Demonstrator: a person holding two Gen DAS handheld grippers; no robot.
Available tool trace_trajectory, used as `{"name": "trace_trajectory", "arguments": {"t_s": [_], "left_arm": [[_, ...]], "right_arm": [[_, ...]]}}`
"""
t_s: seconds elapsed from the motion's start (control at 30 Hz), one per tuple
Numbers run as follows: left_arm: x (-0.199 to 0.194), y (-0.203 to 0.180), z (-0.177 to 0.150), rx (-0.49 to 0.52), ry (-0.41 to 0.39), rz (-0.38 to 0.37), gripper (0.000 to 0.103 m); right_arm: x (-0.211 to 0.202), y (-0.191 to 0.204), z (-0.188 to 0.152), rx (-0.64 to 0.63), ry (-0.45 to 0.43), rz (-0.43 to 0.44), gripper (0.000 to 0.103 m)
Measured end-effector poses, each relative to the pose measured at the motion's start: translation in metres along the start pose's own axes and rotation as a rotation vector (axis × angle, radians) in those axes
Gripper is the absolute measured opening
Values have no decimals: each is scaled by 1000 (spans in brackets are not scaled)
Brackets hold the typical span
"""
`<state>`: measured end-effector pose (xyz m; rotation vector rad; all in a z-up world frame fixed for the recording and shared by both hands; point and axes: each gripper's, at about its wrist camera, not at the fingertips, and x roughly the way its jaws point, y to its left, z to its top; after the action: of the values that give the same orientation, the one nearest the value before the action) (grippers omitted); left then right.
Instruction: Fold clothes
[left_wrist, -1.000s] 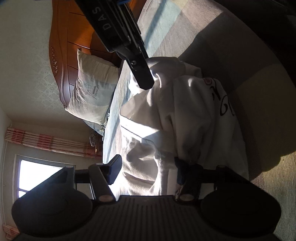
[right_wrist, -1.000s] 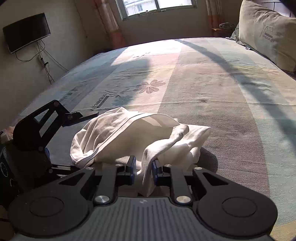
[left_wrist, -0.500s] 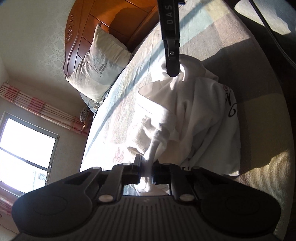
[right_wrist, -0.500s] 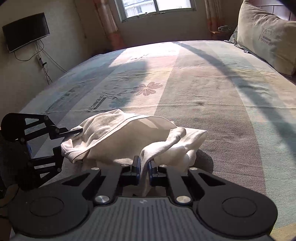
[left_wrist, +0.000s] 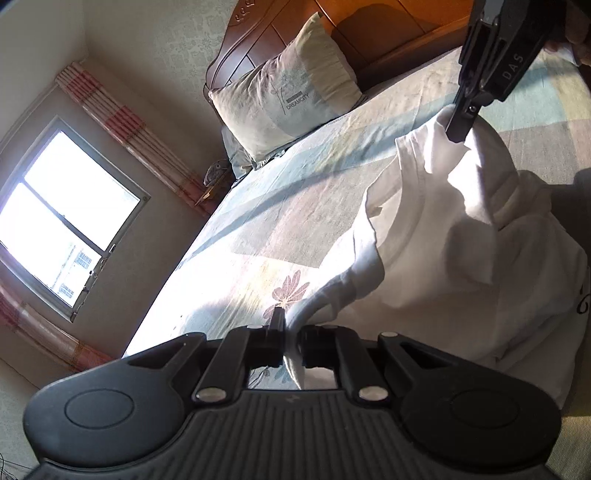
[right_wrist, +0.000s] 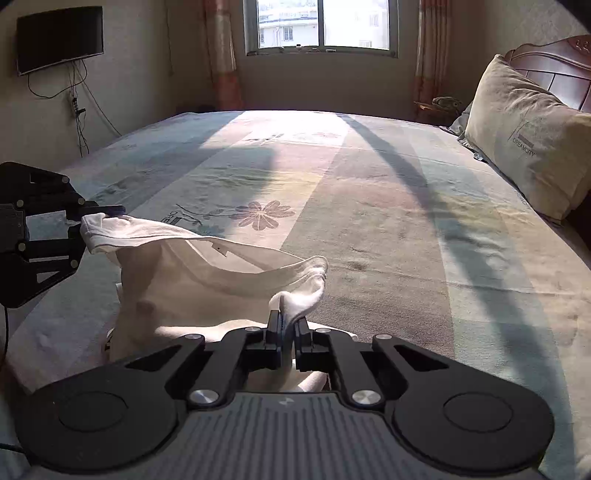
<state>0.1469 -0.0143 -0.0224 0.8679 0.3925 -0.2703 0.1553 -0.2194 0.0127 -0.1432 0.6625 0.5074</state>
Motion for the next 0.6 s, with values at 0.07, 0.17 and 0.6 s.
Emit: {"name": "trace_trajectory", "arguments": {"t_s": [0.07, 0.17, 0.6], "left_arm": [[15, 14, 2, -49, 24, -14, 6], [39, 30, 3, -99, 56, -37, 7], [142, 96, -9, -351, 168, -80, 7]], "right_arm": [[10, -9, 14, -34, 0, -34, 10], [30, -24, 36, -66, 10, -82, 9], [155, -85, 124, -142, 42, -210, 9]]}}
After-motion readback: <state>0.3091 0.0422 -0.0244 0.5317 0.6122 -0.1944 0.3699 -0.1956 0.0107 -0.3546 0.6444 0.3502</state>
